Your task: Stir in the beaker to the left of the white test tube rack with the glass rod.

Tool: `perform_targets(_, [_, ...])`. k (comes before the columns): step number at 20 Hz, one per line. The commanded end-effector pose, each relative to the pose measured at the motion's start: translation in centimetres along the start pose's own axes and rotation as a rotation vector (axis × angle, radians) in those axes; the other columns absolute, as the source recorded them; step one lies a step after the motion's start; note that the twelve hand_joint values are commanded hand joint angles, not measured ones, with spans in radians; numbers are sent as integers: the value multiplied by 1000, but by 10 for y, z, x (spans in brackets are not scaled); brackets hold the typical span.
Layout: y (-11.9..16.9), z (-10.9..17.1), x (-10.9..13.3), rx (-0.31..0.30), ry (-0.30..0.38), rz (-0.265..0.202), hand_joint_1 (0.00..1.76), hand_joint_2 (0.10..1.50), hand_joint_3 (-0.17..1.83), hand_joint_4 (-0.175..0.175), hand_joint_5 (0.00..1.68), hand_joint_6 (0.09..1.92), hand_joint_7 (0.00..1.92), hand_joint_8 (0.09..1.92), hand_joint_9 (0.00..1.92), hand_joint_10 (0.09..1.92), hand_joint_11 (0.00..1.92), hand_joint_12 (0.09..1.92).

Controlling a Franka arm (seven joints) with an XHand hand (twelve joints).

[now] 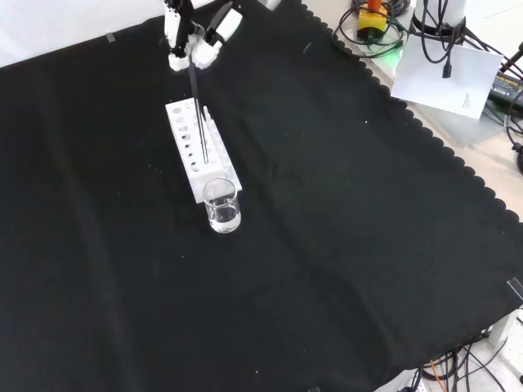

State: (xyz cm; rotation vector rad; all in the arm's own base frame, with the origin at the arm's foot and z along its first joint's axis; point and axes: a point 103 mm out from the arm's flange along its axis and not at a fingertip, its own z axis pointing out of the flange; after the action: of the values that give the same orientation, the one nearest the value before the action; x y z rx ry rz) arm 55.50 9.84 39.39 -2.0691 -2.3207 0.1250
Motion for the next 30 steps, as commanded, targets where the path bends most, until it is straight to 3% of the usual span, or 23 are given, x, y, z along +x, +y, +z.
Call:
perform_targets(1, [15,7,21,-3,-3,-53,1313,1067,-79,-175,1270,201,1176,1006,1561,889,1606,651])
perform_targets(30, [37,97,18,83,-18,-73,1314,1065,-81,-175,1280,182,1184,992,1567,884,1613,646])
